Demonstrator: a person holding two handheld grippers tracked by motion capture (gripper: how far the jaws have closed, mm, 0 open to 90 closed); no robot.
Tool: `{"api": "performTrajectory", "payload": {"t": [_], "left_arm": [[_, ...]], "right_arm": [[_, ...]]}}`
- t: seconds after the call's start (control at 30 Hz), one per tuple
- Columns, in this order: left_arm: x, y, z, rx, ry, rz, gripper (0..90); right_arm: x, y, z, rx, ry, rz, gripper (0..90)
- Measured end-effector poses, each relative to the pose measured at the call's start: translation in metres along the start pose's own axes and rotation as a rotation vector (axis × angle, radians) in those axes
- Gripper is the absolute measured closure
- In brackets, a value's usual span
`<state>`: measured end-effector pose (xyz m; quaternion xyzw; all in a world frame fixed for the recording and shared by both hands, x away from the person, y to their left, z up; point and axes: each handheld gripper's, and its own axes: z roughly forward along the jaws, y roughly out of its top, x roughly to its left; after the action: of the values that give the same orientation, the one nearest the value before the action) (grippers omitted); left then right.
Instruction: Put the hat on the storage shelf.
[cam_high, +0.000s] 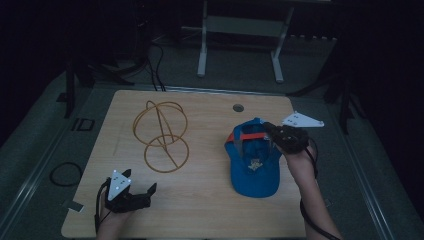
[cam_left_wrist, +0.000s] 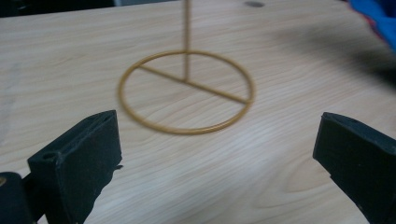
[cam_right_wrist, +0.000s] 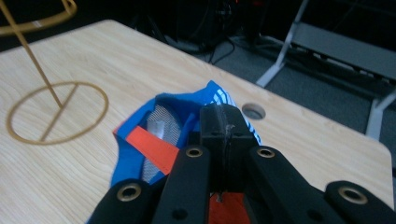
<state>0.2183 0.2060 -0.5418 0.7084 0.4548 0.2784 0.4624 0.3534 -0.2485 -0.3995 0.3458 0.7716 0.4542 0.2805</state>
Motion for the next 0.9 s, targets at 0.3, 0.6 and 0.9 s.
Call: {"api": "performTrajectory", "payload": {"t": [0.3,0.6,0.9], "left_arm": [[-0.030,0.036,-0.003,0.002,-0.113,0.043,1.5],[-0.057,0.091,-0.005,-0.007,-0.158,0.139,4.1],[-0.078,0.162,-0.001,-0.040,-0.214,0.204,4.7]], "right_arm": [[0.005,0.025,-0.023,-0.059,0.002,-0.038,89.8],[0.011,0.045,-0.044,-0.112,-0.013,-0.075,89.8],[0.015,0.057,-0.059,-0.146,-0.013,-0.088,89.8]]}}
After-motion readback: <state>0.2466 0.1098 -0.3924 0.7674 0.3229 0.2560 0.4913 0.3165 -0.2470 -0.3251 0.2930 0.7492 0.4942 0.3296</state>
